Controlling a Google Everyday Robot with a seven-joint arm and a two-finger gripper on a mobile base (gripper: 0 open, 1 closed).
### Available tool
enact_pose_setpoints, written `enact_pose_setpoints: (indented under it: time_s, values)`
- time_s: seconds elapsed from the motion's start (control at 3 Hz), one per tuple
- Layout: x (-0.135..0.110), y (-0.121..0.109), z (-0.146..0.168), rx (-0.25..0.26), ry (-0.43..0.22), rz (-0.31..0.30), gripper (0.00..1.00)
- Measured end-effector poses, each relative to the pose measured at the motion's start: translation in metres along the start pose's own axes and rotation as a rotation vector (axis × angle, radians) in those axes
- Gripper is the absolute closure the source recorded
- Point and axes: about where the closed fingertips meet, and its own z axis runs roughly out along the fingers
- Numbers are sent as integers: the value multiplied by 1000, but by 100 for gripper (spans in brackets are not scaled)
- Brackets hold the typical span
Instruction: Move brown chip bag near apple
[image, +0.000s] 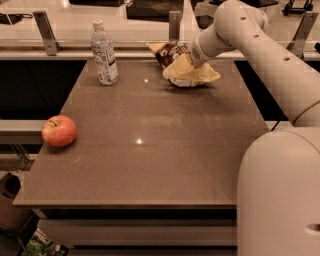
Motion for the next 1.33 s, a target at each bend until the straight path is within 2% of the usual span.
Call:
enact_pose_setpoints:
  time_s: [0.33, 0.67, 1.33]
  values:
    - [9, -6, 16, 2, 32, 3, 0]
    - [16, -7, 28, -4, 59, 6, 18]
    - [17, -4, 33, -11, 62, 6, 63]
